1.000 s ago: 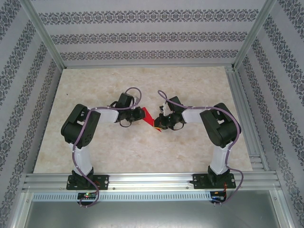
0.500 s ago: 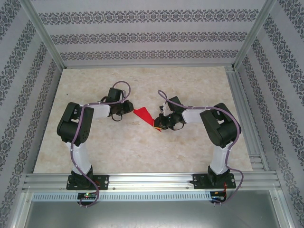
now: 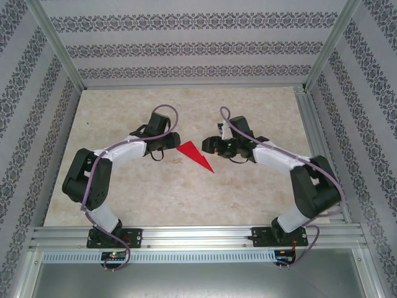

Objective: Fold a paper plane with a square sheet of paper (pick it up from the middle)
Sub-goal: Move a paper plane to the center of the table.

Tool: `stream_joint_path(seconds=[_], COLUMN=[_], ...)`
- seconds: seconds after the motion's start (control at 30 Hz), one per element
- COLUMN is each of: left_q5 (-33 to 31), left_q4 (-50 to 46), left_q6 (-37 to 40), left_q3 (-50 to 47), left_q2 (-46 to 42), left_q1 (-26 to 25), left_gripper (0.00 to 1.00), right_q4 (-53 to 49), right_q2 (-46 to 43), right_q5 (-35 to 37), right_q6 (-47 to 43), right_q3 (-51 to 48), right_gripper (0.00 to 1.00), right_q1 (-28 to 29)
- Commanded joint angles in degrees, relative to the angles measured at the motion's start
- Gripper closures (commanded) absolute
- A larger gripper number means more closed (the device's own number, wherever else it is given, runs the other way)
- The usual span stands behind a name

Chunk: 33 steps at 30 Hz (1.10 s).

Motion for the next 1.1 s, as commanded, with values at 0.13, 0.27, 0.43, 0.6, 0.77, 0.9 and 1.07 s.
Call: stream_joint_path(seconds=[0.13,0.27,0.43,0.6,0.77,0.9,1.07], left_q5=[-13.6,-16.2,-18.4,-20.1,-21.0,-21.2,-20.6], left_q4=[-15.2,-17.5,-22.7,-27.8,-29.3,-28.6,-25.5], left_q6=[-4.2,-7.3,-8.3,-9.1,-10.7,-12.3,-14.9], left_q3=[8.5,13.8,22.6,29.2,29.4,26.9,22.2], left_q2=[2.5,7.4,15.2,21.2,21.5,19.0,15.9], left_q1=[-10.4,-15.4,-17.6,-18.0,-18.0,-18.0,-18.1], left_gripper=[0.35,0.25,0.24,0.3,0.36,0.41,0.52], right_q4=[-3.4,-1.0,1.3,1.8,2.5,2.5,2.4], right_q2=[-9.7,-11.1,-11.6,-11.6,-10.4,-9.0,-8.0], right_q5=[16.4,17.3,17.3,15.9,13.7,12.7,12.2], right_q6=[-6.9,-6.9,-5.8,-5.2,-4.6,-4.3,-4.2], right_q3=[-6.4,-9.5,-11.8,-12.7,-12.5,-12.0,-11.7], right_gripper=[0.12,0.04,0.02,0.02,0.02,0.03,0.04], right_q1=[-7.6,-9.5,-9.8,-9.9,-10.0,-10.0,-10.0])
